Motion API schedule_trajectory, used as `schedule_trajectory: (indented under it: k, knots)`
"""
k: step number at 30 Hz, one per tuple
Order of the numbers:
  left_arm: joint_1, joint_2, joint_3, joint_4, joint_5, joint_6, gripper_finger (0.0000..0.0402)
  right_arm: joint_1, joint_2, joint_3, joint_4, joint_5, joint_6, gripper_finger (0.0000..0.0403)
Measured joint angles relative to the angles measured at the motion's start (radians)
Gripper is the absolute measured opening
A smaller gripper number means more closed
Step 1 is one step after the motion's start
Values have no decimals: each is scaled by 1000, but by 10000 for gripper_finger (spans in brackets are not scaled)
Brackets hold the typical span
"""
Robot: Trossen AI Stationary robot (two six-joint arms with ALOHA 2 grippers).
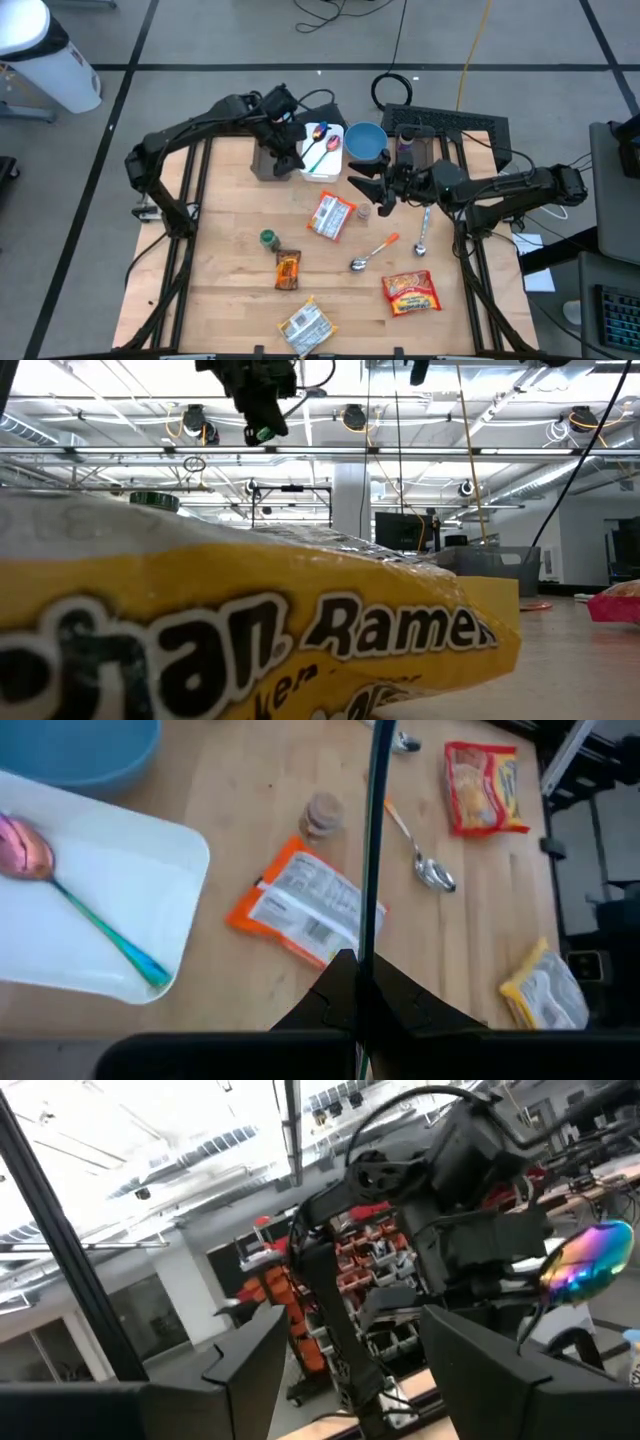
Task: Pick & Place Food Item
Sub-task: Put the blue spoon into the white bin
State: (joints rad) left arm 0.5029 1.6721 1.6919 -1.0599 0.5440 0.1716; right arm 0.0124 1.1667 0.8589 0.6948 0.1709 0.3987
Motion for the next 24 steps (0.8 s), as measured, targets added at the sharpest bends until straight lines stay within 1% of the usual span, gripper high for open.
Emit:
schedule_trajectory:
  k: [3,6,10,14,17,22,24]
  knots:
    - [27,4,-43,31,14,28,3,1,0,0,-17,43,-13,225]
    - [54,-5,-142,96,69,19,3,0,0,0,-21,47,-19,223]
    - [63,-40,-295,224,112,-33,3,1,0,0,-34,49,-13,220]
    - [36,-96,-416,368,120,-96,3,2,0,0,-64,93,8,221]
    - [13,-145,-504,506,124,-178,3,2,0,0,-87,95,12,221]
    - [-19,-216,-637,789,117,-372,3,-7,0,0,-125,95,9,216]
    - [-31,-225,-668,824,88,-444,3,-12,0,0,-136,94,3,215]
